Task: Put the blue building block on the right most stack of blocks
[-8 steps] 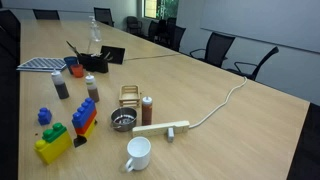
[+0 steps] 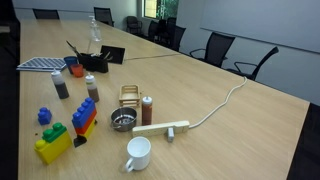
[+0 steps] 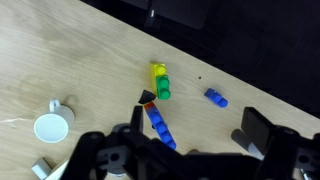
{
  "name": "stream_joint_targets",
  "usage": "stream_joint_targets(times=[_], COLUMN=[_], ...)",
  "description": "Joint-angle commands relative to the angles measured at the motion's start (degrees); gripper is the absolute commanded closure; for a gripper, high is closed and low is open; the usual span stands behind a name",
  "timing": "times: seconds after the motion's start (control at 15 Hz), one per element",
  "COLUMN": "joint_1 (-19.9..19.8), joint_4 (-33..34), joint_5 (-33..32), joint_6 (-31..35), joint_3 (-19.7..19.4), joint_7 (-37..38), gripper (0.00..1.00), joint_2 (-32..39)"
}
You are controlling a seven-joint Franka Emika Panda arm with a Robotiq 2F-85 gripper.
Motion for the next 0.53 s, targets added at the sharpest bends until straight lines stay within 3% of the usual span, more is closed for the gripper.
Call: stream_joint_targets(times=[0.0,0.33,0.47], joint_1=[0.8,1.7,2.2], joint_4=[-1.0,-2.2,-1.9], joint_5=[-2.3,-9.8,-8.5], joint_6=[7.0,18.7,17.4], joint_3=[3.5,8.3,7.5], joint_7=[-0.5,3.2,2.9], gripper=[0.00,0.00,0.00], joint_2=[2.6,8.0,8.2])
